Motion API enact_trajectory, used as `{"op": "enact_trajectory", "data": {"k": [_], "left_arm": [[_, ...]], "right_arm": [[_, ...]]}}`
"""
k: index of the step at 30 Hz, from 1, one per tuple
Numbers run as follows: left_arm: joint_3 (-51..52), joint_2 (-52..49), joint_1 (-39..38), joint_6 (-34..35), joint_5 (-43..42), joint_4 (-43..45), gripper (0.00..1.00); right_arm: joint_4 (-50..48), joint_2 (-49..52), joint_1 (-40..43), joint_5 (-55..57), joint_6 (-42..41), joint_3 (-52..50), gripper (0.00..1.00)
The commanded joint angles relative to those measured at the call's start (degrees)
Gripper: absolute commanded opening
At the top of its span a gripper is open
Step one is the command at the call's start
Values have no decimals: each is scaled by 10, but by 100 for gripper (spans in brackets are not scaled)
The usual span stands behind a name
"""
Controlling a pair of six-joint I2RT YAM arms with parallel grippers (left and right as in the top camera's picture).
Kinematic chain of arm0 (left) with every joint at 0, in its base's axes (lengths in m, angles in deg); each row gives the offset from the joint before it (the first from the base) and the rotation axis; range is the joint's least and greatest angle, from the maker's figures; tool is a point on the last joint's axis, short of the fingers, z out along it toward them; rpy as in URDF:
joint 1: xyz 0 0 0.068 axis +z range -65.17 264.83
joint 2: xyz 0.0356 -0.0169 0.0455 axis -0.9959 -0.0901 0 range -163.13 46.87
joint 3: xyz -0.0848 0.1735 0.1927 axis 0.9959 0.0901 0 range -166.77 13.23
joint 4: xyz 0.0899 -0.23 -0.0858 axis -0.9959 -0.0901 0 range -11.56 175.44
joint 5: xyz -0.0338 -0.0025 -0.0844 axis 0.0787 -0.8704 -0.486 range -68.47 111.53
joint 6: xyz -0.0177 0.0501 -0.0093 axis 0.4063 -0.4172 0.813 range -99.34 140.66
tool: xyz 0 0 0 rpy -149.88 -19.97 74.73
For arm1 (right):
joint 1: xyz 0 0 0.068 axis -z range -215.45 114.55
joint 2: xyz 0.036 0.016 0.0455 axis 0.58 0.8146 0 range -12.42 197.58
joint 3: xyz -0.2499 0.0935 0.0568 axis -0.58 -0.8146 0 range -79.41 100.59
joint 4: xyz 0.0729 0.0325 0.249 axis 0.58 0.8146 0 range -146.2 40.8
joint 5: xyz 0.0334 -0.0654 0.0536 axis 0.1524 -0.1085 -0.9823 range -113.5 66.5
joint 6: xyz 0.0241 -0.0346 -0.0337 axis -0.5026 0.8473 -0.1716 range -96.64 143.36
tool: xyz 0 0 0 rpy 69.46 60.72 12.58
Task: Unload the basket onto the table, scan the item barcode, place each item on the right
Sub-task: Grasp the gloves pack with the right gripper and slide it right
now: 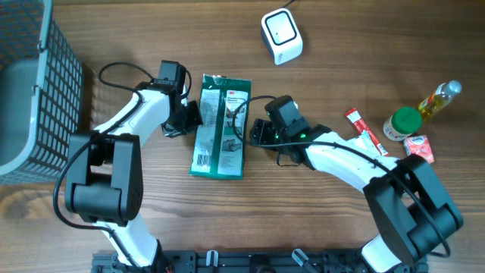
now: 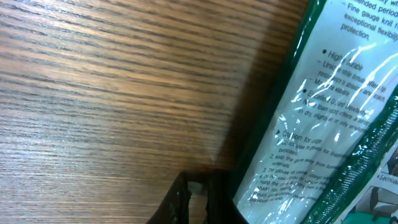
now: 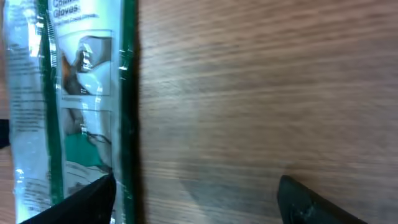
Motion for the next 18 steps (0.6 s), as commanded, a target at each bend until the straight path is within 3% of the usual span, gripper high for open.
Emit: {"op": "enact_trajectory", "data": {"k": [1, 10, 18], "left_arm": [[22, -35, -10, -3, -7, -9, 5], [22, -35, -10, -3, -7, -8, 6], [22, -35, -10, -3, -7, -9, 6]], "right_arm": [[-26, 45, -2, -78, 3, 0, 85], [-92, 144, -2, -254, -32, 0, 80], [-235, 239, -3, -350, -93, 0, 73]]}}
